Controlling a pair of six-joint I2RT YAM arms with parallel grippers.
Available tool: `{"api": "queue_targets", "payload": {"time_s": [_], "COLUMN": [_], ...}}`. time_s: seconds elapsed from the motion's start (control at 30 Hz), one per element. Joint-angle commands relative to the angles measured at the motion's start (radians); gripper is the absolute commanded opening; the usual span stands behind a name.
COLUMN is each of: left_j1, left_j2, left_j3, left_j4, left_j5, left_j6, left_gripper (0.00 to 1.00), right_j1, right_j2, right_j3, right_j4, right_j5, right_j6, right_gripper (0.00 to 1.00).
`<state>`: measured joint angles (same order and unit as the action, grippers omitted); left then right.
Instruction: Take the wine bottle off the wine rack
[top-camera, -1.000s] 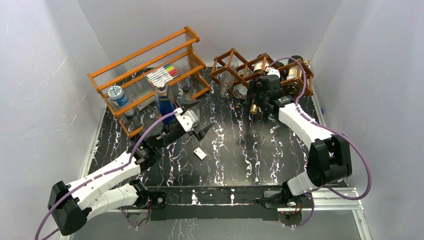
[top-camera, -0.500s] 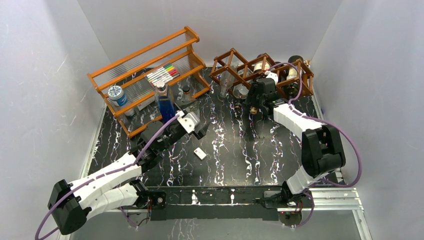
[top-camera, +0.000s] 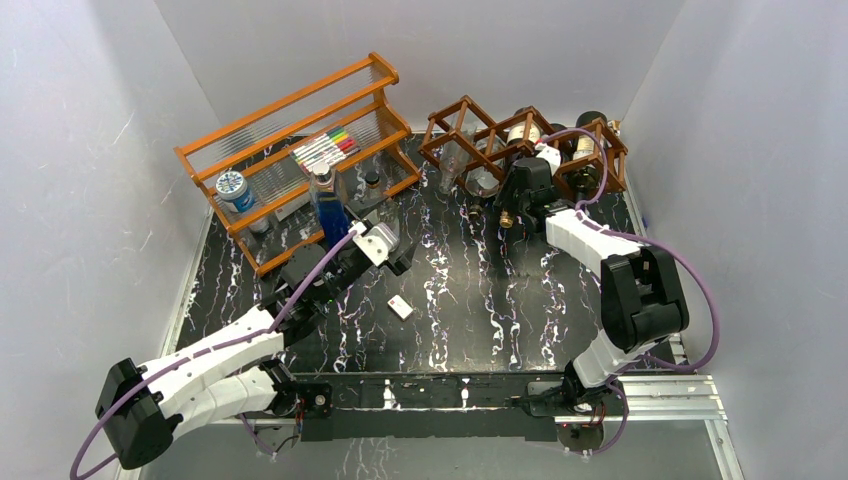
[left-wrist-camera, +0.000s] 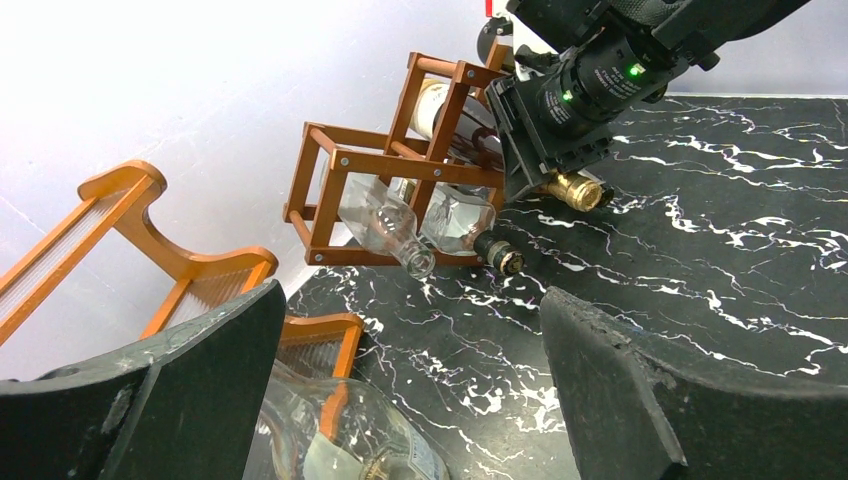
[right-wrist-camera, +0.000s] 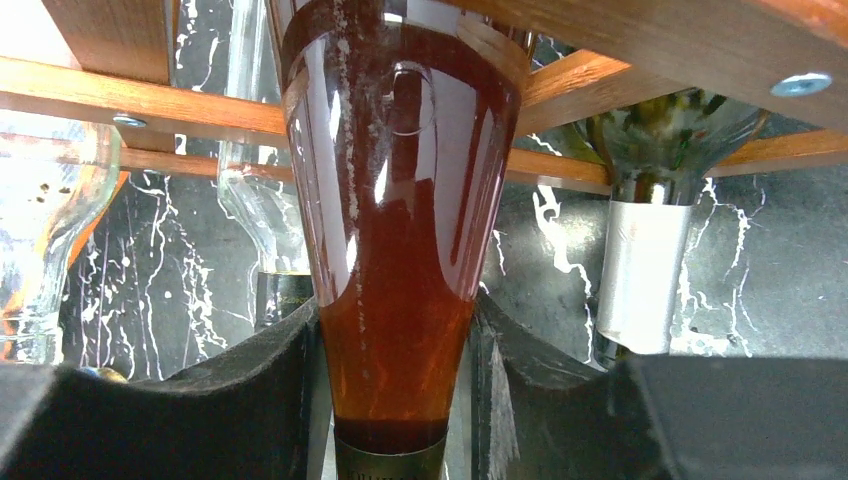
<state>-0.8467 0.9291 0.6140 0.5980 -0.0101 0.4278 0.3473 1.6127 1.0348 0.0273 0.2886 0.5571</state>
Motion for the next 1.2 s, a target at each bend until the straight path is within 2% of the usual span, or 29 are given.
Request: {"api": "queue_targets", "payload": {"time_s": [0.0, 0.1, 0.23, 0.4, 0.7, 1.07, 1.17], "left_j1": [-0.004, -0.004, -0.004, -0.004, -0.005, -0.004, -0.005], "left_j2": [-0.009, -0.005, 0.000, 0.012, 0.018, 0.036, 0.039], "left_j3": [-0.009, -0.009, -0.012, -0.013, -0.016, -0.021, -0.021], "left_j4": [0.063, 0.064, 0.068, 0.069, 0.067, 0.073, 0.071], "left_j5": [-0.015, -0.017, -0.017, -0.010, -0.022, -0.030, -0.029], "left_j6": [0.017, 0.018, 0.019, 0.015, 0.038, 0.053, 0.054], "left_gripper": [0.98, 0.98, 0.98, 0.98, 0.98, 0.98, 0.98], "right_j1": [0.004, 0.005, 0.005, 0.005, 0.005, 0.005, 0.005], "right_j2": [-0.010, -0.020, -0.048, -0.116, -0.189, -0.346, -0.381], "right_j3": [-0.017, -0.029, -0.054, -0.122, -0.195, -0.335, -0.343], "right_j4": [0.103, 0.116, 0.138, 0.216, 0.249, 0.293, 0.256], "right_j5": [0.005, -0.001, -0.008, -0.016, 0.032, -0.054, -0.077], "right_j6": [0.036, 0.045, 0.053, 0.061, 0.087, 0.114, 0.133], "right_gripper": [0.45, 0.35, 0.30, 0.18, 0.01, 0.00, 0.00]}}
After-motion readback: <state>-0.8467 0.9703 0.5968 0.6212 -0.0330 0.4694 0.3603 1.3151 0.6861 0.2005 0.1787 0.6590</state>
